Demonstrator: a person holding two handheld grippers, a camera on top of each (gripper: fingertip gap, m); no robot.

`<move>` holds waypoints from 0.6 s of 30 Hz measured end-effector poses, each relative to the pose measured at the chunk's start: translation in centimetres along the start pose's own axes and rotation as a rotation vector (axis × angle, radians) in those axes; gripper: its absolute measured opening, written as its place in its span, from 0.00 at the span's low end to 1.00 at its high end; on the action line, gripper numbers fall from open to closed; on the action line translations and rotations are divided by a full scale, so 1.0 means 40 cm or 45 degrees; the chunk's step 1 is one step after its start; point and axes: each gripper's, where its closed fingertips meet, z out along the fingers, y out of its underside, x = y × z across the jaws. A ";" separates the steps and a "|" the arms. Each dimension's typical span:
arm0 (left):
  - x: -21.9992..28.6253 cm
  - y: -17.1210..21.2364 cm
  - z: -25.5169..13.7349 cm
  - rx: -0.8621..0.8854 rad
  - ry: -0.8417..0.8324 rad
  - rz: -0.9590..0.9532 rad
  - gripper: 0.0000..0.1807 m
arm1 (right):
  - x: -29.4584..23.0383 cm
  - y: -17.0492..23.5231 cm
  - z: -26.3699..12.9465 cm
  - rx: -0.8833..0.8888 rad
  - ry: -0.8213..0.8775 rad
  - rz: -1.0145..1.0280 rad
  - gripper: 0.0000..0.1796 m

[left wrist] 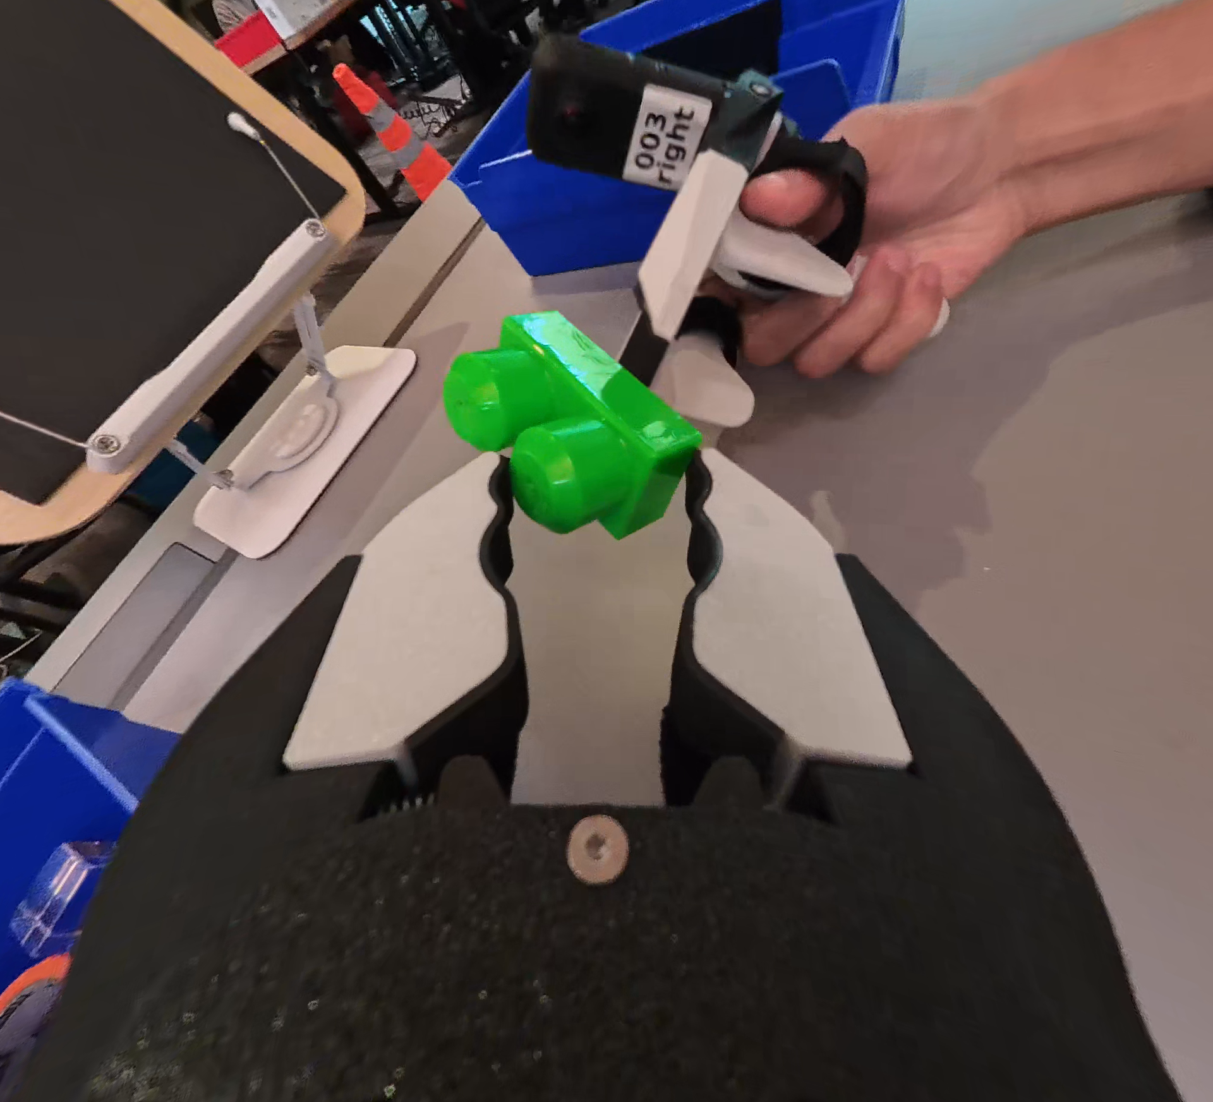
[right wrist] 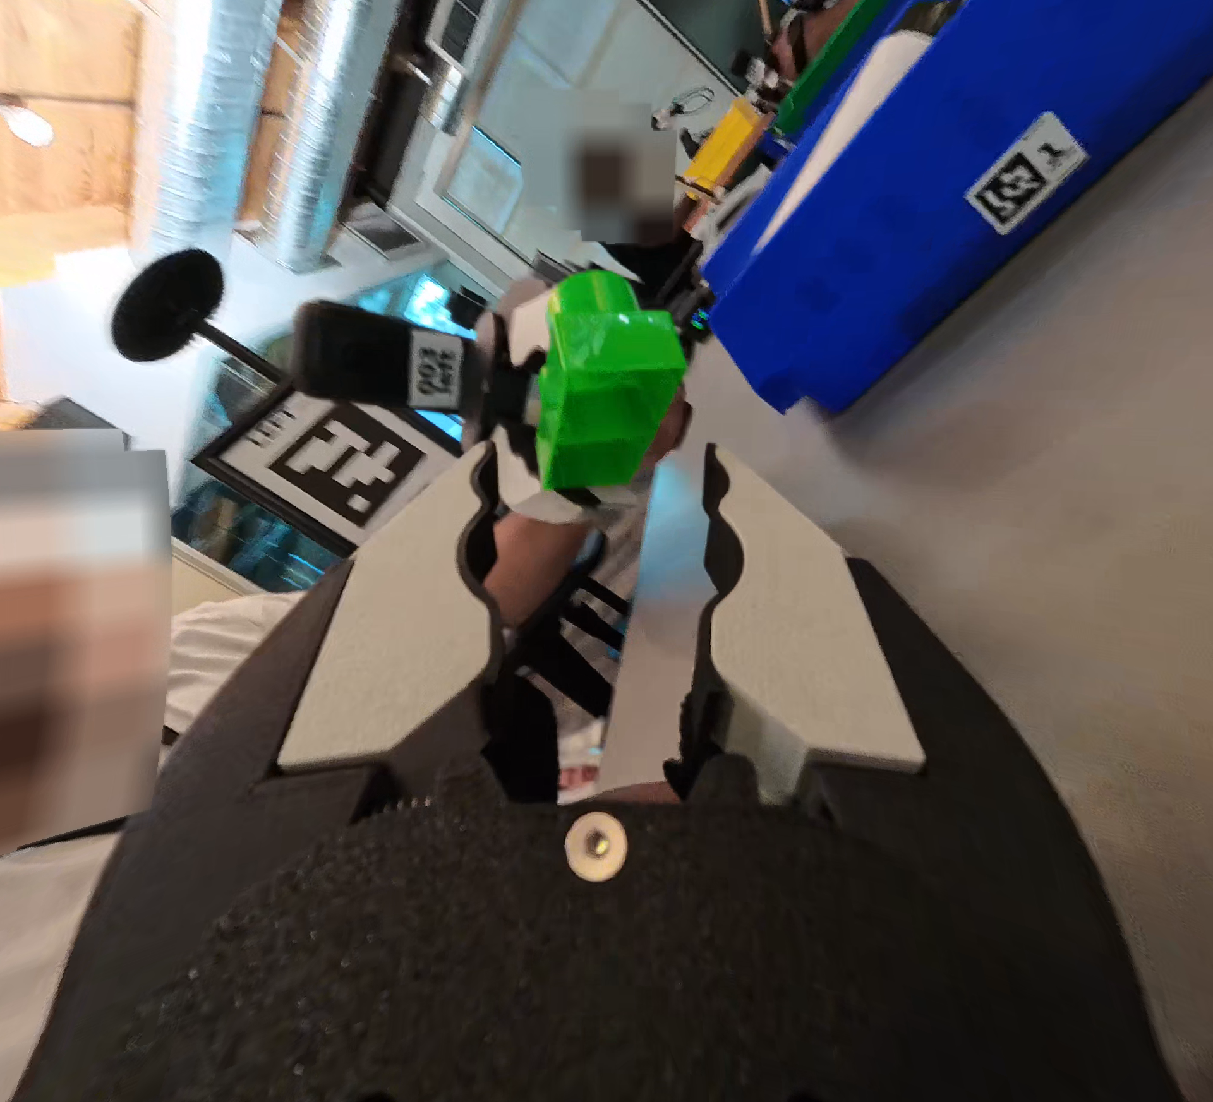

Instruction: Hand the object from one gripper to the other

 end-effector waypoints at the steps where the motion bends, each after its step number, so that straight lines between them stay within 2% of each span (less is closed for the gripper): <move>1: 0.002 -0.002 0.005 -0.002 -0.013 0.013 0.28 | -0.013 -0.006 0.007 0.035 -0.049 0.030 0.33; 2: 0.001 -0.004 0.009 -0.003 -0.031 0.025 0.28 | -0.019 -0.013 0.011 0.068 -0.072 0.040 0.28; 3: -0.001 -0.010 0.011 0.007 -0.051 0.032 0.28 | -0.010 -0.023 0.010 0.114 -0.037 0.026 0.19; 7: -0.008 -0.020 0.019 0.023 -0.050 -0.020 0.28 | -0.012 -0.037 0.001 0.188 -0.024 0.004 0.18; 12: 0.002 -0.010 0.051 0.013 0.029 -0.133 0.27 | 0.011 -0.039 -0.036 0.200 0.110 -0.050 0.18; 15: 0.001 -0.010 0.056 0.038 0.069 -0.199 0.25 | 0.046 -0.051 -0.083 0.198 0.313 -0.170 0.18; 18: -0.012 -0.010 0.047 0.064 0.099 -0.299 0.25 | 0.077 -0.063 -0.135 0.148 0.579 -0.399 0.18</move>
